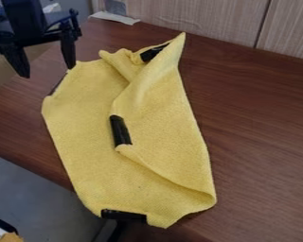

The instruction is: Fold the cloth from top left to right

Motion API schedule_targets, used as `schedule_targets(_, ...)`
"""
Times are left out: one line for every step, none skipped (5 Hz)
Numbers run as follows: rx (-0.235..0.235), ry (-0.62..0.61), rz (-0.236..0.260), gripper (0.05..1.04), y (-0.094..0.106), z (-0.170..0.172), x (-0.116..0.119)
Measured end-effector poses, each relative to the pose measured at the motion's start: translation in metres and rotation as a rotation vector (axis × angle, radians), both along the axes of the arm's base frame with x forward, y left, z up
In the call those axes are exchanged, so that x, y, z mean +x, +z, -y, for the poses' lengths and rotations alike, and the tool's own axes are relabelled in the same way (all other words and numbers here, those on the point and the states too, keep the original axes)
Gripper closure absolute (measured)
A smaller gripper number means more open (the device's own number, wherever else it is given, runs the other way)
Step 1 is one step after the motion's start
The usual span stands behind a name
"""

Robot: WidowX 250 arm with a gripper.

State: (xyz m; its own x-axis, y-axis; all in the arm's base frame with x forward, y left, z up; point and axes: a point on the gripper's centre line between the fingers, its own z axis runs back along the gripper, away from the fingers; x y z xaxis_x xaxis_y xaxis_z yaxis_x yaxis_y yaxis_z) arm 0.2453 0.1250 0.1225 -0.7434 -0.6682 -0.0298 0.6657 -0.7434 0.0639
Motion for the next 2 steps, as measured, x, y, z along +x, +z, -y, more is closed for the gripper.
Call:
schedule_targets(0.005,0.041,-0.003,0.083,-0.0072,-0.019,-0.0054)
schedule_targets(0.01,0.033,0.003,0.083,-0.0126,-0.0218,-0.002)
